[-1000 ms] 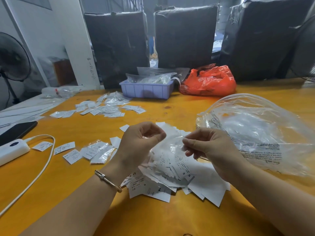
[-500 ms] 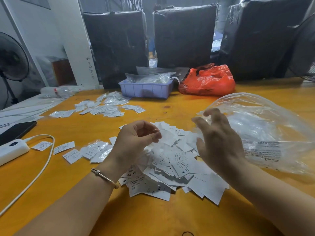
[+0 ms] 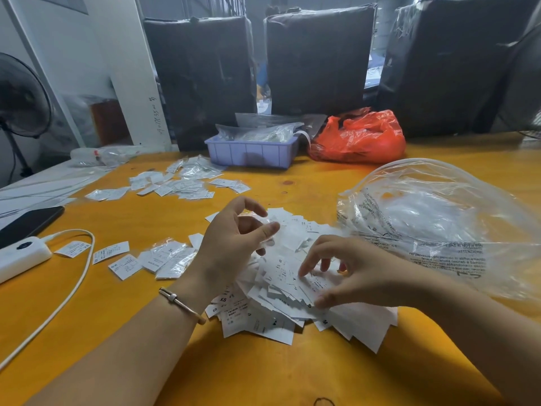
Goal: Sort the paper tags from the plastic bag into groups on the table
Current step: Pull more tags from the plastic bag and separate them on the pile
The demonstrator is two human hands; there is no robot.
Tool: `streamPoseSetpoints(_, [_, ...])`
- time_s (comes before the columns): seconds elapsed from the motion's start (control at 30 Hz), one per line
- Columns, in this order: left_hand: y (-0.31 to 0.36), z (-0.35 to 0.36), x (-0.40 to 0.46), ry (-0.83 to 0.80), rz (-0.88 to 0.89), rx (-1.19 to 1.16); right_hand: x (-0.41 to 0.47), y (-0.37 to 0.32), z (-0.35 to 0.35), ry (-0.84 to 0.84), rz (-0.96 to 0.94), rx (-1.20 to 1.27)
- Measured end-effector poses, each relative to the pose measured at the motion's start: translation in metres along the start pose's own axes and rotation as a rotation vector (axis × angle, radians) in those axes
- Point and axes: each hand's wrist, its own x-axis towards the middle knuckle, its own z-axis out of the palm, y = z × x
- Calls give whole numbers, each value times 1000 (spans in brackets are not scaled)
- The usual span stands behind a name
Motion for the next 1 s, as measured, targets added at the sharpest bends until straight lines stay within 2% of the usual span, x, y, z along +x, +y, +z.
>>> streamPoseSetpoints(0.27, [5,-3,-4,-111,51,-13,0,-4,2,64,3,-88])
streamPoseSetpoints(0.47, [5,-4,-5,-203,-19,-163,0,-2,3,250,-53,188])
streamPoseSetpoints(0.6, [2,-1,-6,-163,53,-22,5,-1,8,480,-97,353])
streamPoseSetpoints(0.7, [3,0,-5,-93,90,40,6,0,7,613,-101,385])
streamPoseSetpoints(0.83, [5,1,-4,8,161,207,4,2,6,649,-87,427])
streamPoseSetpoints(1.0, [9,0,-7,34,228,358,2,-3,5,700,-129,405])
